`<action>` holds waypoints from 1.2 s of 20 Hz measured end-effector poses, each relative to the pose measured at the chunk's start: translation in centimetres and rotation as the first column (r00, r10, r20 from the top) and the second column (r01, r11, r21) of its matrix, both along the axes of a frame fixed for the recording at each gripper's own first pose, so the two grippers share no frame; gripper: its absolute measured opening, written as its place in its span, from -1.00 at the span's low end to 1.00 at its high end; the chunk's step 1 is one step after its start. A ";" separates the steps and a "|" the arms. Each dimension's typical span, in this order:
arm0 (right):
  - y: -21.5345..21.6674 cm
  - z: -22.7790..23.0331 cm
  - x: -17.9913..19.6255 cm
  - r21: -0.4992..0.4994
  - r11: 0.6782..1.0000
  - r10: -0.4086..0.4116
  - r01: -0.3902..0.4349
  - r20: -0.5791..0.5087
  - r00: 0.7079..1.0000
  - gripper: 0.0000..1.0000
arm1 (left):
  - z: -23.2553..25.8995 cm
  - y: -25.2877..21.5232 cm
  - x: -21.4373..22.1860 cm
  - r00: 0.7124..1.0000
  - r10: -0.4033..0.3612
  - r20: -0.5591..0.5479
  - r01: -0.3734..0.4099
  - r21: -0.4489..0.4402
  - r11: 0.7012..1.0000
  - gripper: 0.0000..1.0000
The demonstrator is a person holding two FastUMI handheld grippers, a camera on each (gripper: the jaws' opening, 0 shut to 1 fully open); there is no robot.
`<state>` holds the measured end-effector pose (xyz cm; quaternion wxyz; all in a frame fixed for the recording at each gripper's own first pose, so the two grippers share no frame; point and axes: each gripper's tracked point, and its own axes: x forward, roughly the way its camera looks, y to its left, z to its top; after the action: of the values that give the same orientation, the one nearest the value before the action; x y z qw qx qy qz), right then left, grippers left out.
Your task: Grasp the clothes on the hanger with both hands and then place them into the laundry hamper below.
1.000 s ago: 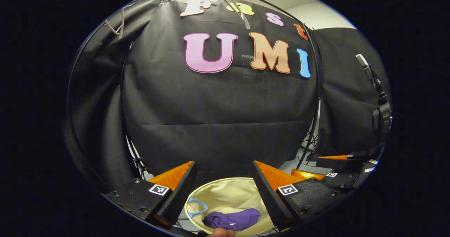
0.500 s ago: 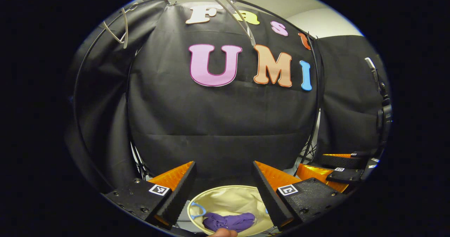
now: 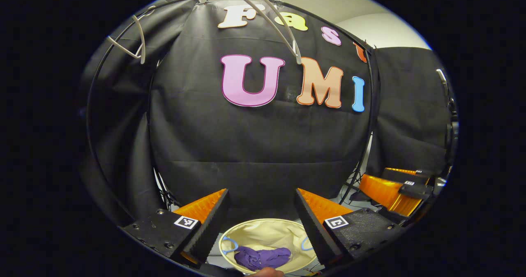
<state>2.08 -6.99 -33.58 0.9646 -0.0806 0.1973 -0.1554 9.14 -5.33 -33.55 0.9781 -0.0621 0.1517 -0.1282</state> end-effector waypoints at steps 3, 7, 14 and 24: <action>1.1 4.2 0.7 -0.005 1.000 0.020 -0.020 0.068 0.997 1.00 | 2.9 1.0 0.6 0.998 0.028 0.063 -0.032 0.064 0.997 0.84; 2.0 9.1 1.3 -0.018 0.999 0.040 -0.038 0.122 0.992 0.99 | 7.4 0.7 1.0 0.997 0.028 0.074 -0.026 -0.034 0.999 0.86; 5.0 14.4 2.7 0.013 0.993 0.115 -0.120 0.201 0.973 0.99 | 16.3 4.9 2.0 0.977 0.097 0.189 -0.092 -0.034 0.995 0.91; 5.0 19.0 4.6 -0.060 0.982 0.187 -0.178 0.189 0.964 0.90 | 23.1 6.4 1.4 0.966 0.174 0.192 -0.170 -0.039 0.985 0.84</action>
<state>6.70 -1.96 -14.54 0.9874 -0.1036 0.0909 -0.0772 10.55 1.08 -10.48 0.9949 -0.0731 0.0481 -0.0500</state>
